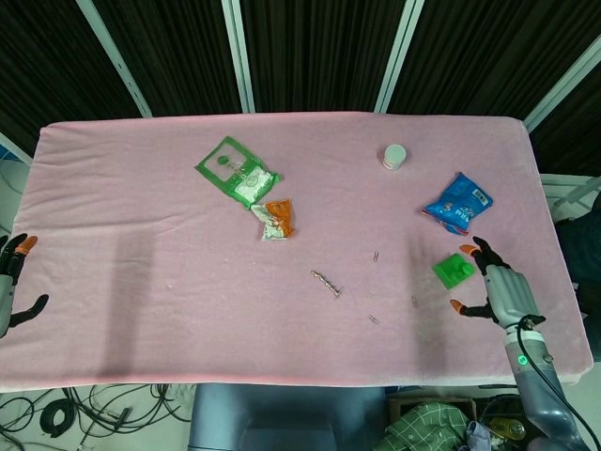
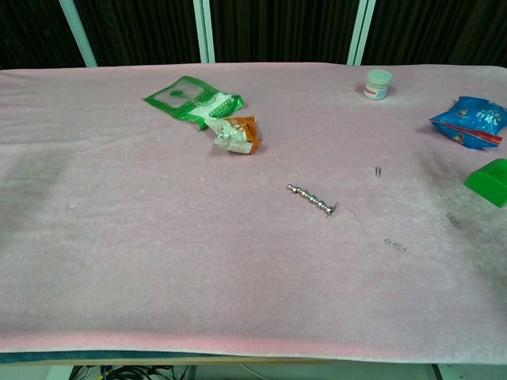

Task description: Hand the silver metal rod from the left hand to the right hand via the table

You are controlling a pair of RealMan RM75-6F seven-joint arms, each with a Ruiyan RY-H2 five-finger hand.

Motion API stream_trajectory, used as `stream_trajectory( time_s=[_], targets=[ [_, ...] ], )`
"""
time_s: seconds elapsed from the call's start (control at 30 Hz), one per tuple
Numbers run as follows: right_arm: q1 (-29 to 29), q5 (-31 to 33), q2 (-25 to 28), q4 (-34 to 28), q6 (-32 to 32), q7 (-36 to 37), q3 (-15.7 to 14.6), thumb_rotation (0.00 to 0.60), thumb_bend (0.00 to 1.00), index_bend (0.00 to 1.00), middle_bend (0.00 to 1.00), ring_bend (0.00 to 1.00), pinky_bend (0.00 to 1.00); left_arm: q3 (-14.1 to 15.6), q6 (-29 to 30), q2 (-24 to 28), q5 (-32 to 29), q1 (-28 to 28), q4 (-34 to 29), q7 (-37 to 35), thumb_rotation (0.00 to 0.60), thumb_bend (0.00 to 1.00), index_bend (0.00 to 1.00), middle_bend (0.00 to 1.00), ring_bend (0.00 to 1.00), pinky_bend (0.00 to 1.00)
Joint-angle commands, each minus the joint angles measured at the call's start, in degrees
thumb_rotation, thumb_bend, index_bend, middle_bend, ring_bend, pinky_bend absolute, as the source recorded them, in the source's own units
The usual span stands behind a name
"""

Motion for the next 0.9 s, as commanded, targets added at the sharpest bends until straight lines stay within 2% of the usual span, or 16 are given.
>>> stream_trajectory(
  time_s=[0.03,0.2,0.33,0.6,0.9],
  targets=[
    [9.01,14.29,-6.27,-1.32,-3.19,-8.77,2.24,0.600,0.10,0.19,0.02,0.09,0.21,-0.28,-0.35,0.22,0.41,0.05,-0.63,0.20,0.600,0.24,0.10,0.07,0.00,0.00],
    [16.11,26.08,-15.65,1.51,1.94,-17.95,2.39,0.600,0.12,0.24,0.02,0.09,0.21,-0.97,-0.06,-0.05,0.86,0.45,-0.57,0.69,0.600,0.24,0.10,0.06,0.00,0.00],
    [19.55,30.99,-22.40,5.20,6.21,-20.02,4.16,0.600,0.13,0.28,0.02,0.09,0.21,-1.50,0.10,-0.18,1.12,0.76,-0.41,0.35,0.600,0.24,0.10,0.07,0.00,0.00],
    [24.45,35.17,-30.96,10.85,10.15,-22.42,6.98,0.600,0.15,0.36,0.02,0.09,0.21,-2.49,0.21,-0.52,1.33,1.25,0.12,-0.04,0.600,0.24,0.10,0.07,0.00,0.00],
    [28.35,34.47,-37.76,17.17,12.09,-22.79,9.27,0.600,0.18,0.40,0.02,0.09,0.21,-3.37,-0.15,-0.63,1.34,1.70,0.14,-0.33,0.600,0.24,0.10,0.06,0.00,0.00]
  ],
)
